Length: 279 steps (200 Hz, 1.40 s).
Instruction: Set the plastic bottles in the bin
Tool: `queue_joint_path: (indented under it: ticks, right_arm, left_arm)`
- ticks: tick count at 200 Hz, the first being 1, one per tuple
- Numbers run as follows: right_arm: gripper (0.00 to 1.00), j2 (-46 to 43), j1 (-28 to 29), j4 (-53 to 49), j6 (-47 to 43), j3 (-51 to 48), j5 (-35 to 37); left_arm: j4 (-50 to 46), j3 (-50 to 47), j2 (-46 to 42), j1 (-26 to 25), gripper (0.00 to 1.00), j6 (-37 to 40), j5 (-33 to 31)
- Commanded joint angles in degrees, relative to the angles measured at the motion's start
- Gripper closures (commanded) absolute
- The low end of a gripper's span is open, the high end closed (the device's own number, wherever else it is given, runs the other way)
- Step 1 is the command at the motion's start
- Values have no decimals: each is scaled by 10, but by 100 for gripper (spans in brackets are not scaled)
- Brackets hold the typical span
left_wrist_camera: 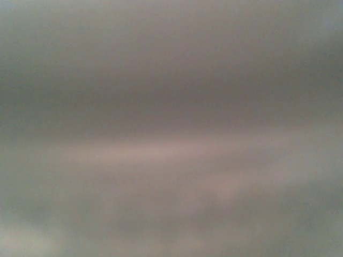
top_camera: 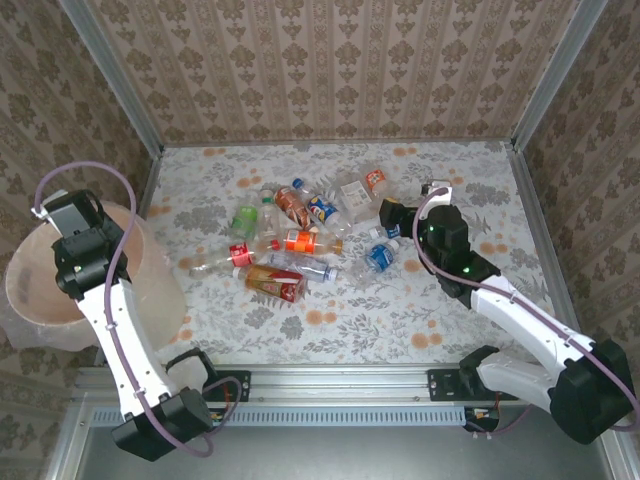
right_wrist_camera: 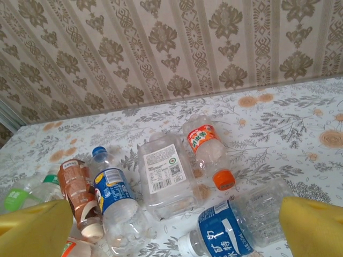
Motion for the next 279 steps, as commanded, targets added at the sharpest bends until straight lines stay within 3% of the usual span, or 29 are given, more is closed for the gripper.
queue_joint_path:
  ticks: [1, 110, 135, 176, 238, 279]
  right_arm:
    - [0, -14, -3, -6, -8, 0, 4]
    - [0, -8, -3, -21, -5, 1, 10]
    - [0, -2, -3, -20, -3, 1, 8]
    - [0, 6, -3, -19, -5, 3, 8]
    - [0, 12, -3, -28, 1, -2, 6]
    - [0, 4, -3, -49, 16, -24, 8]
  left_arm:
    - [64, -10, 15, 4, 53, -43, 46]
    - [154, -12, 102, -14, 53, -109, 109]
    - [162, -17, 113, -15, 52, -121, 96]
    - [130, -16, 119, -16, 33, -129, 79]
    - [111, -19, 90, -18, 22, -124, 85]
    - [91, -10, 62, -19, 13, -106, 141]
